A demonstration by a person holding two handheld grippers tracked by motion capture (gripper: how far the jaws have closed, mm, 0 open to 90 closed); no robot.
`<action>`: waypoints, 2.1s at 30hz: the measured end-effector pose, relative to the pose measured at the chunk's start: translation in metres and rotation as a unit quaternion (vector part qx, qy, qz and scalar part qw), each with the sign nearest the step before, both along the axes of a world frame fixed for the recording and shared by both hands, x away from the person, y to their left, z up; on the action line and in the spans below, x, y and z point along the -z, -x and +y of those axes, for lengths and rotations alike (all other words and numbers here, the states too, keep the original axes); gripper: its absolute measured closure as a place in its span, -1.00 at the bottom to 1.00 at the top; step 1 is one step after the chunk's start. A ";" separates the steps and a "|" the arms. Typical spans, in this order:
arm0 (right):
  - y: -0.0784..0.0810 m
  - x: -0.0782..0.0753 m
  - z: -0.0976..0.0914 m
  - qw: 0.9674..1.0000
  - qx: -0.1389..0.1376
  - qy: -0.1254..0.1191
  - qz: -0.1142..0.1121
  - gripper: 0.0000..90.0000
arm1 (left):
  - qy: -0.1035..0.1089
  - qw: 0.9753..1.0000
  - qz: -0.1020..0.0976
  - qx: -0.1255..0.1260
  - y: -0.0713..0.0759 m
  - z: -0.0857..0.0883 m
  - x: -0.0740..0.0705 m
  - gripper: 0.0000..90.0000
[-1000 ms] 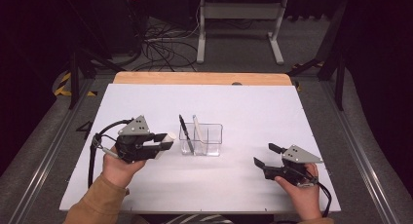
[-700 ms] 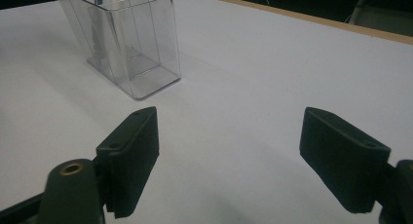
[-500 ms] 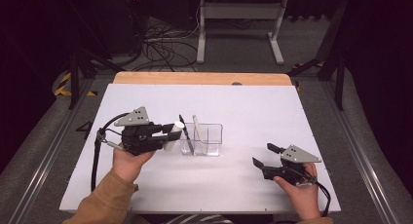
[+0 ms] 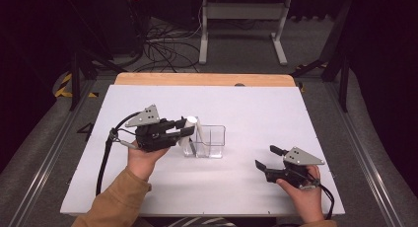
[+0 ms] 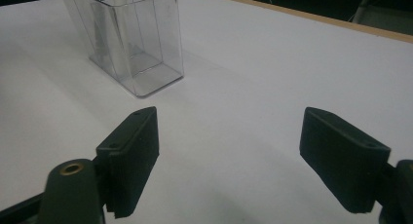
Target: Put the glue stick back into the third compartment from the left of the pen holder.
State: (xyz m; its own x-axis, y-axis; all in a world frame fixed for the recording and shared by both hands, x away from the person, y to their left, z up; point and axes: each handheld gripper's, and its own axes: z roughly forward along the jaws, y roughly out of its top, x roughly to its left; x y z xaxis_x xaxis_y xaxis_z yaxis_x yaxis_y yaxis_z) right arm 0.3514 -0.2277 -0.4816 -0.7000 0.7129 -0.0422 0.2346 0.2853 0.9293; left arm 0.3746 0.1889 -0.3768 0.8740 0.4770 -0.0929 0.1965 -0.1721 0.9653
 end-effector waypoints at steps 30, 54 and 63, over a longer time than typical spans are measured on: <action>-0.001 0.002 0.000 1.000 -0.003 0.002 0.004 -0.49 | 0.030 0.999 -0.014 -0.005 -0.031 -0.053 0.026 0.49; 0.000 0.001 -0.001 1.000 -0.004 -0.001 0.002 -0.49 | 0.004 0.999 -0.008 -0.031 -0.033 -0.085 0.033 0.49; 0.000 0.000 -0.001 1.000 -0.004 -0.001 0.001 -0.49 | -0.032 0.999 -0.008 -0.042 -0.032 -0.091 0.039 0.49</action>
